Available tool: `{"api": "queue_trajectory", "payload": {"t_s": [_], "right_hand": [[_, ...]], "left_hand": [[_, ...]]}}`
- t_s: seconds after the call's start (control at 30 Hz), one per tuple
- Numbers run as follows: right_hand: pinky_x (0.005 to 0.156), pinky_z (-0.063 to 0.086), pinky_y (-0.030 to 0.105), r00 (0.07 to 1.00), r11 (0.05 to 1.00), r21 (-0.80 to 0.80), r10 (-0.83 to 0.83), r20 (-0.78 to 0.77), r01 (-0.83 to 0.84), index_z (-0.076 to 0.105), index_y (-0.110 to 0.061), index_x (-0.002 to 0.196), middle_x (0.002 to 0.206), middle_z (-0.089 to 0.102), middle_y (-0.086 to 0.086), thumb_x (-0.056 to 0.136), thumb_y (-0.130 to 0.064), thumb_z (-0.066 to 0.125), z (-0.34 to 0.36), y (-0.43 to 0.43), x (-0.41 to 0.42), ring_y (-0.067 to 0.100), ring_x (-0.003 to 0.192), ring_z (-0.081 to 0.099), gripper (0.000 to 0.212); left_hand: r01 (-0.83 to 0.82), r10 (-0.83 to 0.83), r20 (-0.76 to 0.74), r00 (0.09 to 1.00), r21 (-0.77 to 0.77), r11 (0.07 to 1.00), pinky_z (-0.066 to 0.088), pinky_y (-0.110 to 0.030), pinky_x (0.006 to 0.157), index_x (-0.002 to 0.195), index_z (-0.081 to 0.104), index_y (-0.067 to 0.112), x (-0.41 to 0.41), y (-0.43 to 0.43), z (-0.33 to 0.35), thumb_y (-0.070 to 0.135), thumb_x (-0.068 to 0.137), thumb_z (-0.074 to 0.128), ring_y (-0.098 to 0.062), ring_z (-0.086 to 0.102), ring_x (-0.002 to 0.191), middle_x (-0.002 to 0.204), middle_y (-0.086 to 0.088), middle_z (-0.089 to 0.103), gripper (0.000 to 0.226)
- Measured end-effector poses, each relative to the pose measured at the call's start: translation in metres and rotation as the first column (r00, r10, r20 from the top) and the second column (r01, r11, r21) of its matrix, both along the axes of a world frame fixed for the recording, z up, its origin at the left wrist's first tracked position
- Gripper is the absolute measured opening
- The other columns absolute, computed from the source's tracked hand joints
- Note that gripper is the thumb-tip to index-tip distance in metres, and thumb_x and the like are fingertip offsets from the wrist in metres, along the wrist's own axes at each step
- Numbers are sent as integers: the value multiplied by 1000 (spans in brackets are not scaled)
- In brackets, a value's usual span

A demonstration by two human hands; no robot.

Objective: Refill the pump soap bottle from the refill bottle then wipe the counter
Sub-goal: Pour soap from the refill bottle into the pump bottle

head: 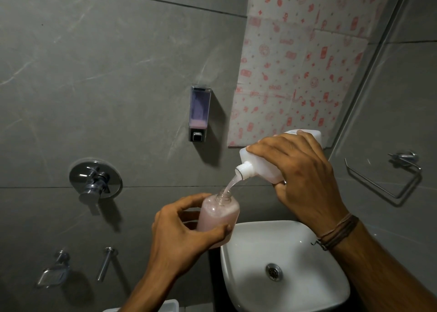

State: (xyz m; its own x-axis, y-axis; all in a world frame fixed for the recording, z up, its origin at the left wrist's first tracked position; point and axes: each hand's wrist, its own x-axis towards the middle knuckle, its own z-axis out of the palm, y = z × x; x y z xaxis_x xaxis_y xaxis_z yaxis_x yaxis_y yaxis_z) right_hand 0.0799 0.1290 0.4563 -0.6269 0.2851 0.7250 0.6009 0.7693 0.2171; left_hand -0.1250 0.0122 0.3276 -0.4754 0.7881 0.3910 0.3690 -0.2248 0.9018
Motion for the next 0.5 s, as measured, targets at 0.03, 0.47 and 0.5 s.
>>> {"api": "queue_trajectory", "payload": {"t_s": [0.03,0.47,0.5], "right_hand": [[104,45,64,1000,1000,2,1,0,-1,68,-18,128,122,72,6,59,-4,92,0,0,0,34,111,66,74],[93,48,35,997,985,-173,-10,-70,-3,60,-35,131,124,66,-13,74,-26,78,-21,-20,2,15,109,60,60],[92,47,32,996,976,-216,-31,-80,13,59,-36,132,125,65,-15,73,-28,78,-28,-22,3,12,108,59,63]], "left_hand": [[-1,1,-3,1000,0,1000,70,-36,70,106,81,50,0,0,0,50,45,97,-4,81,85,99,21,83,63],[23,-22,-19,1000,31,999,67,-24,69,107,80,51,4,-2,-3,52,47,96,-1,80,88,99,24,83,62],[28,-27,-18,999,32,999,67,-22,70,107,80,51,5,-3,-4,52,47,96,0,80,89,99,24,82,62]]}}
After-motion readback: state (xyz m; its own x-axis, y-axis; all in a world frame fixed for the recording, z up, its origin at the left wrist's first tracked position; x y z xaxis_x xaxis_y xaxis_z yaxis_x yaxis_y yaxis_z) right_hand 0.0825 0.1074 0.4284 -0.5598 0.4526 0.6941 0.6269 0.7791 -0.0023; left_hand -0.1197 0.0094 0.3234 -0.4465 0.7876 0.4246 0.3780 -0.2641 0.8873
